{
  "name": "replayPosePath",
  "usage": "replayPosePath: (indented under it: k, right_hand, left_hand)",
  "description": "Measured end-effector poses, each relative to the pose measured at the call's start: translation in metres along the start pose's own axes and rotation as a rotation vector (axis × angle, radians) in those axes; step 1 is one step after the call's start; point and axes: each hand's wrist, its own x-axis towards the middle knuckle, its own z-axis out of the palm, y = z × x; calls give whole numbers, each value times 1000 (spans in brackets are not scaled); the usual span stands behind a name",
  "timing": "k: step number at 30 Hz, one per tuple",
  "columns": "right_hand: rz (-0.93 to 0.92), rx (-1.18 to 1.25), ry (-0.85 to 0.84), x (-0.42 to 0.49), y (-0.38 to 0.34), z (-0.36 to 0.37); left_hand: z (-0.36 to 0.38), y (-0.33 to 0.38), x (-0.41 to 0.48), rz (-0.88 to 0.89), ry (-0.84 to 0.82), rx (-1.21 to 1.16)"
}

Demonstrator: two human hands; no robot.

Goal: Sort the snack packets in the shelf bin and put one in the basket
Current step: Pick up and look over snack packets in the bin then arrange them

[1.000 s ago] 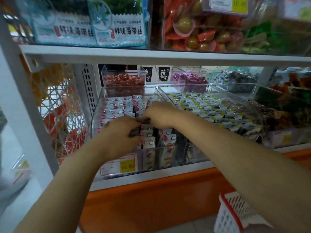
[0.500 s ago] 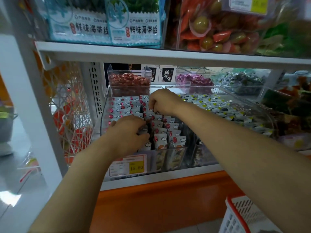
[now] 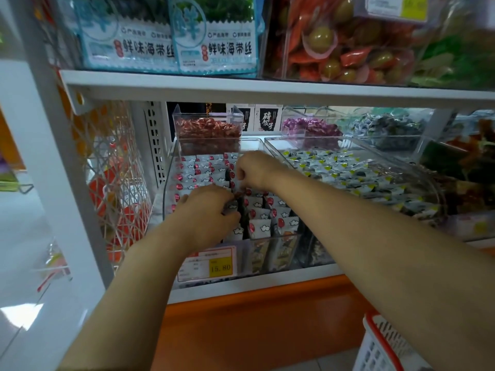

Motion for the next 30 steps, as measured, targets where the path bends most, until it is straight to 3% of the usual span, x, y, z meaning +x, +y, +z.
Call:
replayPosePath:
  k: [4,11,18,22,30]
  right_hand:
    - [7,31,52,-5,-2,-6]
    - [54,249,392,-37,8,-20]
    - [143,784,783,-104,12,-24]
    - [252,1126,748,-135,18,-17]
    - [300,1677,560,-159,17,-6]
  left_hand:
    - [-2,1,0,1,19,-10]
    - [-3,2,-1,-23,111,-62]
    - [-3,7,-3,-45,313,-119]
    - [-3,16,-7,-41,346,-291]
    - [1,28,-15,-118,203,-739]
